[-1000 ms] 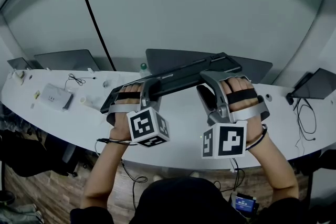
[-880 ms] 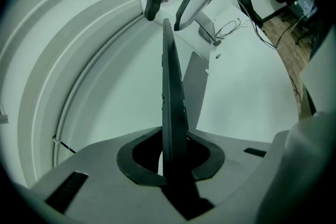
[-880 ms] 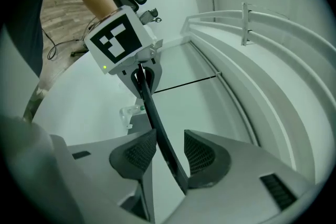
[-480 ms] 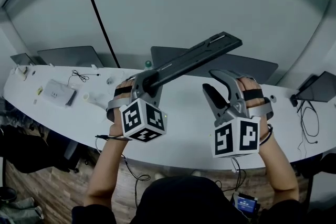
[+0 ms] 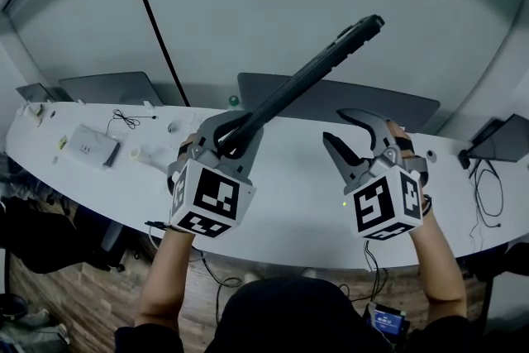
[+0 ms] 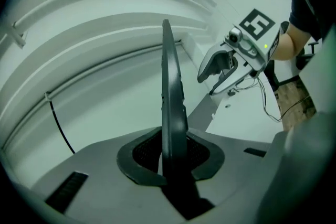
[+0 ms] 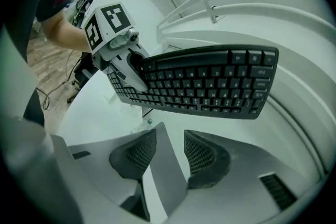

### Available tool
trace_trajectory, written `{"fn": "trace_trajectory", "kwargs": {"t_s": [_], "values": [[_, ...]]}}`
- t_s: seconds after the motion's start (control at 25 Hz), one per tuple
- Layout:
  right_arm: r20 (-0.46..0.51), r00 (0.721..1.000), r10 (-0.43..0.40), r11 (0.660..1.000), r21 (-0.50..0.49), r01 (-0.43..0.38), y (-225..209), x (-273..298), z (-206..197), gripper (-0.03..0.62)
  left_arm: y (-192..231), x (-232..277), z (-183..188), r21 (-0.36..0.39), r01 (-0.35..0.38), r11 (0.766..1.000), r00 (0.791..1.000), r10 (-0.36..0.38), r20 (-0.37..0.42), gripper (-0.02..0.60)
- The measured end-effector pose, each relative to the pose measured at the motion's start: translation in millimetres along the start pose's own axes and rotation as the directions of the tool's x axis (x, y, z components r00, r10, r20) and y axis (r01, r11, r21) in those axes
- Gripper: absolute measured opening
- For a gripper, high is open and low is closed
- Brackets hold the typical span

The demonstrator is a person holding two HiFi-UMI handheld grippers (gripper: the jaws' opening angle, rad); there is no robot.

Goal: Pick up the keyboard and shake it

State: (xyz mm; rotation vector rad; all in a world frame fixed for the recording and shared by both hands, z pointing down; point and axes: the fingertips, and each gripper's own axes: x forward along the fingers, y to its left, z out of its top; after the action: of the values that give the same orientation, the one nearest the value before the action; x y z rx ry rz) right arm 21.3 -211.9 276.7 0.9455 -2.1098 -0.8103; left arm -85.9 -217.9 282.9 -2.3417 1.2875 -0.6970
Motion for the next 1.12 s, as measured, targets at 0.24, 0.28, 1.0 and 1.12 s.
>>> {"fn": "trace_trajectory", "kwargs": {"t_s": [0.24,0.28,1.0,1.12], "values": [[0.082,0.995,0.054,0.986,0.150,-0.066,-1,-4,3,0.173,-9,-12,25,-0.158,0.122,0.980,0.984,-0.098,0.150,0.089],[0.104,0.992,0.065,0.980,0.182,-0.084,-2,-6,6,0.173,-10,-15,30,-0.187,0.151,0.971,0.977,-0.117,0.180,0.089],[0.639,0.749,0.176,0.574,0.551,-0.605,-20,-38,38,0.173,-27,-48,68,-0.392,0.582,0.713,0.776,-0.343,0.529,0.089],[0.720,0.674,0.166,0.505,0.524,-0.685,-25,-49,51,0.173,-30,-54,74,-0.391,0.642,0.660,0.731,-0.372,0.572,0.089]]}}
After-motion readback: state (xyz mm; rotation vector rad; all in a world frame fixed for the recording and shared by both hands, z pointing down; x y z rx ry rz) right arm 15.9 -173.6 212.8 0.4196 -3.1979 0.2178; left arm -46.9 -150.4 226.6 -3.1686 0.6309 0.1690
